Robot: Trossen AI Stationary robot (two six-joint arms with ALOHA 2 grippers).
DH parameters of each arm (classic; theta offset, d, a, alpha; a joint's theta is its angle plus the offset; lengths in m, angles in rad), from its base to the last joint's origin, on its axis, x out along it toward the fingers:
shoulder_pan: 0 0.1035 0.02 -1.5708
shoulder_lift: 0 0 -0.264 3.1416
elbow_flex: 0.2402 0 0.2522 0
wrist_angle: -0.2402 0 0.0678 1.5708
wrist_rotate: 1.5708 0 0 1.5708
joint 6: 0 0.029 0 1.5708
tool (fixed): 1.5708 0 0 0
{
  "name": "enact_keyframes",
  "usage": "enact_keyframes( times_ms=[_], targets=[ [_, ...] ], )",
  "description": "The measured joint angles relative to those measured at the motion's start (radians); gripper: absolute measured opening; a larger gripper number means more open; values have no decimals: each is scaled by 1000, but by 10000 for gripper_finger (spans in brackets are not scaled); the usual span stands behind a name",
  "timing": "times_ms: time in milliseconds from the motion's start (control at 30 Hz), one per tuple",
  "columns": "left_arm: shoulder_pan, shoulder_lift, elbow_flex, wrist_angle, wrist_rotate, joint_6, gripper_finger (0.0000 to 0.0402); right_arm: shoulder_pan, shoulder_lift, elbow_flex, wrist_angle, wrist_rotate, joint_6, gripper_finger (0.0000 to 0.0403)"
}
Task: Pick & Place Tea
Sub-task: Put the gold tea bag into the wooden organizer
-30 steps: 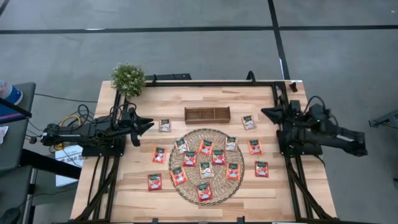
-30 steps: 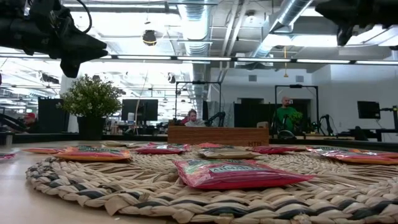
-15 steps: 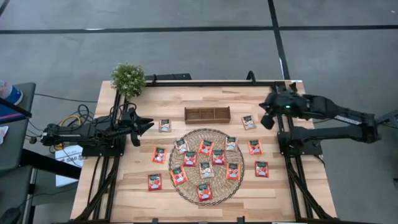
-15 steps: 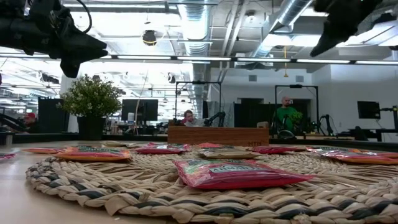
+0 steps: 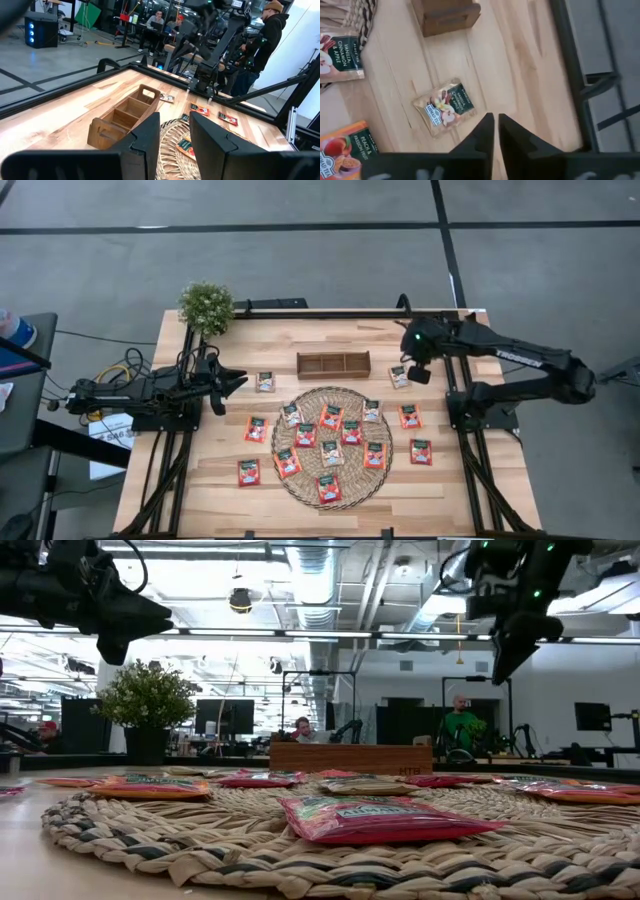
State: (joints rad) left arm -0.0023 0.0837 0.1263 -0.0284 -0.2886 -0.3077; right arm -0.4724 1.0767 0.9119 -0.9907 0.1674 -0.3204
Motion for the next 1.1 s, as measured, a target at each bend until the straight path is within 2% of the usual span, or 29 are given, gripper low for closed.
enact_keyframes(
  times_ms=[267, 400, 500, 800, 1100],
  targets=[
    [0, 0, 0, 0, 0, 0, 97, -148, 92, 0, 22, -166, -77, 152],
    [0, 0, 0, 0, 0, 1, 97, -166, 165, 0, 49, -178, -82, 211],
    [0, 0, 0, 0, 0, 1, 97, -164, 229, 0, 79, -179, -81, 238],
    [0, 0, 0, 0, 0, 3, 97, -163, 426, 0, 94, -177, -49, 248],
    [0, 0, 0, 0, 0, 4, 97, -164, 521, 0, 127, -168, -20, 246]
  ],
)
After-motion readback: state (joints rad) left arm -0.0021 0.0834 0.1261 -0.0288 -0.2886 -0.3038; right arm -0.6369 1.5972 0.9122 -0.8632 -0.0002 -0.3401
